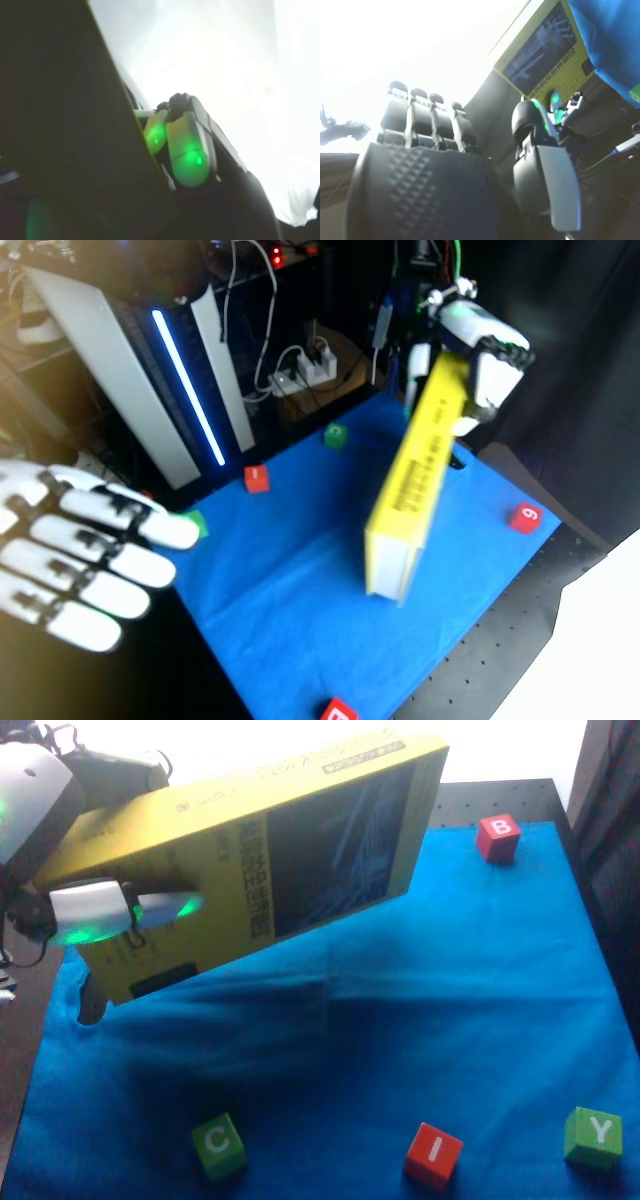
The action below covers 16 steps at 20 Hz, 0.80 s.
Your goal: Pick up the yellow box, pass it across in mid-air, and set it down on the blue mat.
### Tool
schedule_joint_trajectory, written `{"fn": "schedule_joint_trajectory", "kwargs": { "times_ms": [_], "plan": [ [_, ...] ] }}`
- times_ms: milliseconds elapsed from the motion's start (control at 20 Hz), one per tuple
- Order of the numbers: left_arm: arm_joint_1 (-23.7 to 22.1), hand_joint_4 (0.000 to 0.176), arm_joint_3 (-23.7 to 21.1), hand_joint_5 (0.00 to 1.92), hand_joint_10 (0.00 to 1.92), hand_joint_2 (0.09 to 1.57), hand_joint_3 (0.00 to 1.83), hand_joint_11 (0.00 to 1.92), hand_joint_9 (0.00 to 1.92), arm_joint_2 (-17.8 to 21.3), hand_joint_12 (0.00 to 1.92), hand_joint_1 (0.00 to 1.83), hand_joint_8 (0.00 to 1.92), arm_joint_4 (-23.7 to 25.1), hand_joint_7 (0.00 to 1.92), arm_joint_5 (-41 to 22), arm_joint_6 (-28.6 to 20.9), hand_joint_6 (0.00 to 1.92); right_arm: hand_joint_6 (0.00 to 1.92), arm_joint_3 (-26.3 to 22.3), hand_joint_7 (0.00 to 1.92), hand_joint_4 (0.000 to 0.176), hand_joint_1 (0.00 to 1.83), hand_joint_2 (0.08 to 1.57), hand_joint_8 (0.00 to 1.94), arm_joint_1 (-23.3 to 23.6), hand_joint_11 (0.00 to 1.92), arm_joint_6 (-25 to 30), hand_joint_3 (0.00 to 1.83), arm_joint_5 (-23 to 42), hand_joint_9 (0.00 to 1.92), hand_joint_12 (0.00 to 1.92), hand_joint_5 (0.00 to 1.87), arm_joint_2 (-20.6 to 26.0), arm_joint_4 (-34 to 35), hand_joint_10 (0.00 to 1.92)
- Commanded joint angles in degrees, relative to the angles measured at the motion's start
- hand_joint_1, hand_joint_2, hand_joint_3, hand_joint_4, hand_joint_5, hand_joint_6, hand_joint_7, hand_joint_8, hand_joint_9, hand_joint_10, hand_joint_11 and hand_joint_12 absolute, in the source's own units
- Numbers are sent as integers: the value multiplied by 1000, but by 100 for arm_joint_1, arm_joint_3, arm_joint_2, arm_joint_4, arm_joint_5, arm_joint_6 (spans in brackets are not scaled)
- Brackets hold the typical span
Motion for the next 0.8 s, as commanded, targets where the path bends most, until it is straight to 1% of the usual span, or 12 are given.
{"fn": "schedule_joint_trajectory", "kwargs": {
  "times_ms": [0,50,150,300,400,450,500,550,600,650,700,750],
  "plan": [
    [-138,176,0,1299,1921,1200,0,1688,1628,29,1921,1320,1921,208,1499,-848,-51,1921,0,-7,0,74,461,1265,0,103,6,0,0,847,0,21,0,36,-36,0],
    [-224,176,-2,1303,1921,1204,1,1690,1632,12,1921,1327,1921,337,1505,-845,-52,1921,0,-5,0,53,488,1254,0,144,0,0,0,847,0,22,0,35,-76,0],
    [-400,176,2,1326,1921,1211,2,1708,1638,-86,1921,1357,1921,618,1508,-791,-55,1921,0,1,0,43,492,1221,0,231,0,0,0,847,0,0,0,19,-157,0],
    [-699,176,119,1329,1921,1179,0,1700,1657,-354,1921,1424,1921,975,1511,-424,-202,1921,0,80,0,44,617,1182,0,482,30,0,0,778,0,15,0,-110,-310,0],
    [-778,176,220,1361,1921,1181,0,1731,1687,-536,1921,1364,1921,1117,1551,-314,-363,1921,0,167,0,32,631,1163,0,750,12,0,0,488,0,15,0,-235,-445,0],
    [-800,176,241,1365,1921,1181,0,1737,1692,-583,1921,1357,1921,1170,1557,-283,-415,1921,0,236,0,30,628,1160,0,946,5,0,0,286,0,12,0,-335,-536,0],
    [-809,176,243,1362,1921,1186,0,1729,1672,-606,1921,1346,1921,1237,1540,-268,-469,1921,0,309,0,80,622,1145,0,1164,88,0,0,45,0,54,0,-456,-593,0],
    [-836,176,243,1363,1921,1179,0,1727,1658,-622,1921,1378,1921,1331,1527,-234,-520,1921,0,395,0,151,682,1015,0,1416,31,0,57,-238,18,1097,0,-577,-694,0],
    [-858,176,243,1362,1921,1178,0,1713,1637,-638,1921,1369,1921,1376,1514,-215,-528,1921,0,449,0,158,659,1099,0,1612,5,0,35,-453,3,1248,0,-671,-800,0],
    [-881,176,248,1362,1921,1180,0,1703,1627,-668,1921,1354,1921,1405,1508,-189,-529,1921,0,517,0,140,589,1119,0,1819,0,0,26,-682,0,1274,0,-805,-923,0],
    [-914,176,267,1351,1921,1171,0,1702,1623,-709,1921,1380,1921,1437,1501,-158,-559,1921,0,564,0,97,593,1142,0,1936,0,0,2,-828,0,551,0,-906,-995,0],
    [-972,176,314,1351,1921,1161,0,1703,1626,-772,1921,1410,1921,1530,1502,-106,-654,1921,0,604,0,78,641,1138,0,2004,0,0,0,-924,0,114,0,-982,-1031,0]
  ]
}}
